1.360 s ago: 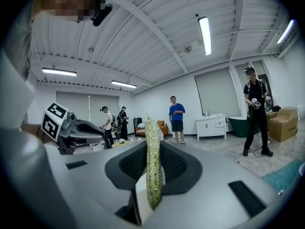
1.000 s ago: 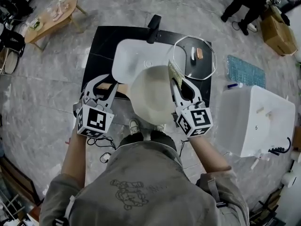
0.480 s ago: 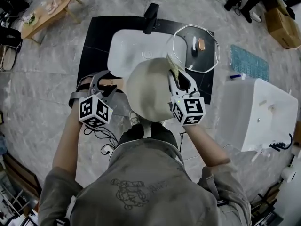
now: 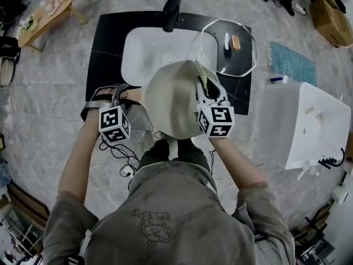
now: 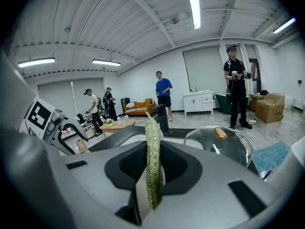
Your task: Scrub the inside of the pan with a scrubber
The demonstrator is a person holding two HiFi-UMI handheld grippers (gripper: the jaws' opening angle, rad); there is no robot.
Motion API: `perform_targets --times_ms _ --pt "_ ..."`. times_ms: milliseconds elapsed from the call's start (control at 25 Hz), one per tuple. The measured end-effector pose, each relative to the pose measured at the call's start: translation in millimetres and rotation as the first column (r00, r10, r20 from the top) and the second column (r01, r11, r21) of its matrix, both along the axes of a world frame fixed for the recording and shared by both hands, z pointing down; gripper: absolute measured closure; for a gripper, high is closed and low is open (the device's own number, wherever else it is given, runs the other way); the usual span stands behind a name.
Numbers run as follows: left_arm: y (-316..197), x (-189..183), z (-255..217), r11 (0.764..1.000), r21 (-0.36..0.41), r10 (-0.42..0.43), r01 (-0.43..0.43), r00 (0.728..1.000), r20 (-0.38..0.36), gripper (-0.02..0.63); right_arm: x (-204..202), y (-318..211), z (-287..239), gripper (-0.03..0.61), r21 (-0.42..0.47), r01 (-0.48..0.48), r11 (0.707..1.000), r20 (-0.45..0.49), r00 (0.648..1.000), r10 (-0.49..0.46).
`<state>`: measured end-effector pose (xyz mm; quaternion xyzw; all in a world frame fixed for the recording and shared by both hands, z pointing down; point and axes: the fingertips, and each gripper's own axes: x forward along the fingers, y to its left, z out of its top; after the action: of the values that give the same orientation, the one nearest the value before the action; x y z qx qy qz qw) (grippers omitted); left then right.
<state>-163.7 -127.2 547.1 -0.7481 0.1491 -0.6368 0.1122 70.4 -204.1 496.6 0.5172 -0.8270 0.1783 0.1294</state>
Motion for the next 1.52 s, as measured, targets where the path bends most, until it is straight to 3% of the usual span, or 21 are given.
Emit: perform_targets --times_ms 280,560,760,920,1120,1520 --pt "-4.9 -10.2 28.9 0.998 -0.041 0.056 -0.052 0.994 0.098 0.364 3.2 -0.7 28.1 0.500 -0.051 -0.054 0.997 -0.035 0.998 0.053" --pt "-2.5 -14.0 53.2 0.990 -0.112 0.100 -0.085 0.985 0.139 0.364 11.3 -6.1 49.8 0.500 -0.081 -0.140 0.987 -0.087 0.987 0.133" --pt "-4.0 -14.5 64.7 0.988 -0.109 0.130 -0.113 0.978 0.161 0.367 14.3 -11.3 57.9 0.500 -0.074 -0.180 0.981 -0.138 0.976 0.169" --pt "-10.8 -15.2 65.5 0.989 -0.060 0.140 -0.132 0.975 0.170 0.463 5.8 -10.6 62.9 0.500 -0.061 -0.172 0.983 -0.183 0.970 0.158" --pt "-12.2 -13.3 65.8 0.986 -0.062 0.164 -0.156 0.975 0.151 0.468 -7.5 -14.3 69.3 0.500 -0.063 -0.142 0.988 -0.200 0.972 0.127" --pt "-11.4 -12.6 65.3 0.983 -0.063 0.180 -0.172 0.972 0.149 0.471 -58.6 -13.3 80.0 0.495 -0.098 0.031 0.995 -0.206 0.977 -0.050"
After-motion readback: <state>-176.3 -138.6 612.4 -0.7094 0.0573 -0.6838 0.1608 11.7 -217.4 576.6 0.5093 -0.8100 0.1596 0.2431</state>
